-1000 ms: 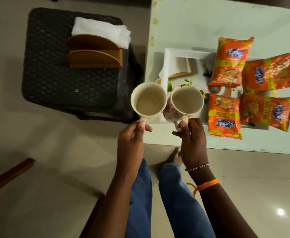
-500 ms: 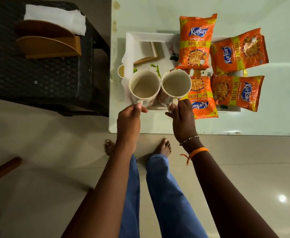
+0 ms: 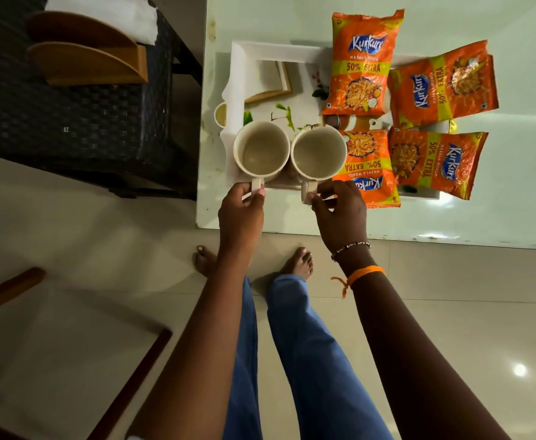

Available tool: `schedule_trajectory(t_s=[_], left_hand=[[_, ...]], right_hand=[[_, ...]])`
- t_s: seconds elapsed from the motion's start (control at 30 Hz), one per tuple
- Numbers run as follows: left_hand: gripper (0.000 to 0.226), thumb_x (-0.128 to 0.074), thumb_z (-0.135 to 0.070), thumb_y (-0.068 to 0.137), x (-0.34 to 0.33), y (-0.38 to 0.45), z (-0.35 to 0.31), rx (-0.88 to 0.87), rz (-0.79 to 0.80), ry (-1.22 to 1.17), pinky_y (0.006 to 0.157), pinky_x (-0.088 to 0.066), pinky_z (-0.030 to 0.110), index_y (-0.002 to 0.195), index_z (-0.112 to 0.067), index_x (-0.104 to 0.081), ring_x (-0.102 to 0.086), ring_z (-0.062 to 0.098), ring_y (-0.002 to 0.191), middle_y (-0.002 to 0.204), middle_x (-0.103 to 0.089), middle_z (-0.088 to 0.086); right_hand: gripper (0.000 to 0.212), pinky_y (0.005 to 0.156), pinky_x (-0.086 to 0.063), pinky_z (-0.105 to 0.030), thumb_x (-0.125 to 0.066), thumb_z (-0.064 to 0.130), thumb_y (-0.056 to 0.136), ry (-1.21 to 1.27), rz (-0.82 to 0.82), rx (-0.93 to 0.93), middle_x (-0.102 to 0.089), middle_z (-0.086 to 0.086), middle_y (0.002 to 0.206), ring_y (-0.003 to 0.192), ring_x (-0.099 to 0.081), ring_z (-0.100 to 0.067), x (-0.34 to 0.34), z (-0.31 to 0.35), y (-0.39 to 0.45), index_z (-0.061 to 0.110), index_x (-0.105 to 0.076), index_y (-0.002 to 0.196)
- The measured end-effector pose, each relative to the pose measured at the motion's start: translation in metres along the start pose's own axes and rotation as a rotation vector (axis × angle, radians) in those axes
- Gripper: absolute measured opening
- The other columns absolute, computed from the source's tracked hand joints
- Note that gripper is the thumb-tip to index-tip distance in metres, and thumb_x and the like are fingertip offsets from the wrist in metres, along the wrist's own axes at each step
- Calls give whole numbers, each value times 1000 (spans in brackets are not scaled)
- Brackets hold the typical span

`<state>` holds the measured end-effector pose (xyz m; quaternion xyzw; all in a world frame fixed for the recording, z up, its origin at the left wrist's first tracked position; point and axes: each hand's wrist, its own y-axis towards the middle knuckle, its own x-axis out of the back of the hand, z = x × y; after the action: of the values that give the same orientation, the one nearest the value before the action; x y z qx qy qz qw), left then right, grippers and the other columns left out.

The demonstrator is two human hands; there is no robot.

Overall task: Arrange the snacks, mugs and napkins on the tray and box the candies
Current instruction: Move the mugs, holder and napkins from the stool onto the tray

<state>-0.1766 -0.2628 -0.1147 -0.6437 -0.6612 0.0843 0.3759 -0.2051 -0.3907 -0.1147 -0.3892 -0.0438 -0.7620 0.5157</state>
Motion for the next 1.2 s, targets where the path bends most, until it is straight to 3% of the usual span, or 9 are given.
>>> schedule_trajectory(t_s=[0.1,0.17,0.33,0.4,0.47,0.67,0.93,1.03,1.2], left_hand=[[21,-53,-20,90,6,-6,-1,20,-32,-47,57,-37,-4,109,-13,-61,-50,-3,77,98,-56,-9],[21,-54,-17,89,14,-8,-2,24,-64,-99,64,-39,0,109,-14,-61,-52,1,85,102,-57,-8],[16,-56,-17,88,40,8,-1,90,-106,-210,98,-46,37,102,-21,-62,-59,19,107,106,-63,-4],[18,-55,-13,88,54,20,-7,110,-107,-256,102,-44,43,104,-20,-60,-58,21,110,116,-63,6],[22,-53,-8,88,73,36,-12,106,-125,-307,101,-45,39,107,-16,-60,-58,20,108,117,-63,9],[19,-50,-9,90,142,87,-21,41,-209,-384,86,-47,24,103,-19,-60,-60,13,100,106,-62,-1],[21,-47,-7,91,213,149,-30,-8,-309,-359,87,-47,21,106,-14,-61,-61,10,98,106,-63,0],[23,-44,-7,92,224,167,-29,-7,-293,-333,91,-47,26,107,-14,-60,-60,9,98,110,-62,2],[26,-45,-8,92,222,181,-30,-19,-350,-317,93,-48,29,114,-17,-55,-58,9,102,111,-56,-3]], right_hand=[[10,74,-51,-40,-64,4,80,7,-27,-4,-62,-24,93,81,-60,-35,10,7,2,-5,-62,83],[9,64,-45,-25,-64,5,80,-14,-24,57,-64,-22,88,77,-60,-32,14,16,4,-4,-61,80],[10,67,-54,-42,-62,7,82,-4,113,162,-67,-21,82,74,-63,-34,-3,56,12,-3,-62,82],[11,67,-52,-33,-62,7,81,-24,161,195,-66,-20,80,74,-61,-32,-18,77,18,-4,-62,83],[8,57,-38,-10,-63,7,81,-39,198,233,-63,-11,73,67,-57,-24,-36,103,23,-1,-64,82],[7,60,-37,-10,-60,9,83,15,367,293,-64,-4,78,70,-57,-16,-103,177,43,4,-65,84],[46,83,-50,-21,-63,2,76,73,233,329,-44,-17,124,107,-50,-20,-187,252,82,4,-48,119],[58,84,-54,-40,-66,5,75,-64,207,337,-36,-15,133,105,-54,-28,-201,256,94,11,-42,128],[53,79,-52,-33,-72,11,72,-195,162,415,-39,-15,131,99,-58,-30,-204,248,107,12,-51,120]])
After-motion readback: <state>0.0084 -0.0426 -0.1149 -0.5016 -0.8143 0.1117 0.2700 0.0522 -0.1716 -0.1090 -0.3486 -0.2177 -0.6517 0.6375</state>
